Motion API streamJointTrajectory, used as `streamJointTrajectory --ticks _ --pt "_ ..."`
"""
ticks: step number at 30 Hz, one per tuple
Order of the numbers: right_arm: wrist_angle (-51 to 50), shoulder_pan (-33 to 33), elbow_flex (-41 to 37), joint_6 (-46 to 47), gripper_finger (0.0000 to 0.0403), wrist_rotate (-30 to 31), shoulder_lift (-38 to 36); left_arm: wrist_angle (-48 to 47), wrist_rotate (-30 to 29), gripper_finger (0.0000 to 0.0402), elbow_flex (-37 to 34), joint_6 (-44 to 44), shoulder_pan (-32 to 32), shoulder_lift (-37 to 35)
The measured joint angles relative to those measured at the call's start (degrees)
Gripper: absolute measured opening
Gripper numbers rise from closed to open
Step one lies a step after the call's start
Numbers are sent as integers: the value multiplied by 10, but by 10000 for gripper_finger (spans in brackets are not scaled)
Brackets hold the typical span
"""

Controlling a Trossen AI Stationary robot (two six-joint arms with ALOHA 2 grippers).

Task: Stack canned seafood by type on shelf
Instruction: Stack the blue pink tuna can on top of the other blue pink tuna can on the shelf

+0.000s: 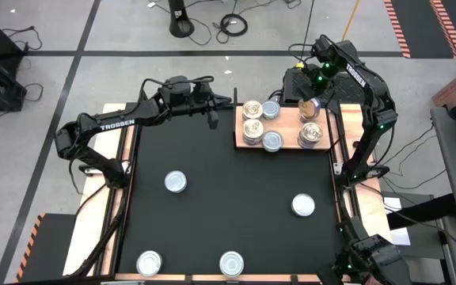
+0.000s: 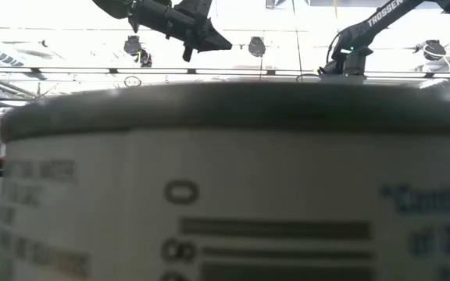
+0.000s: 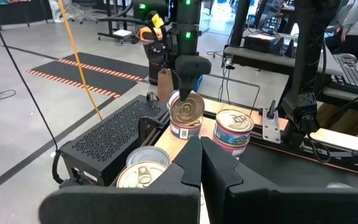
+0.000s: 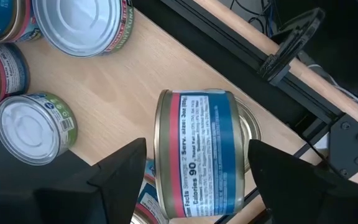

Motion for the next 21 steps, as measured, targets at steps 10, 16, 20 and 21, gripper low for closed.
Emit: streamJointTrajectory --ticks 10,16,20,21 --pt "-21 4 0 1 274 40 0 0 0 0 0 -1 1 0" --pt "-21 15 -3 2 274 45 0 -1 0 0 0 0 2 0" --pt "-20 21 -13 2 274 45 0 -1 0 0 0 0 2 0" --pt "-18 22 -16 2 274 45 0 -2 0 0 0 0 2 0"
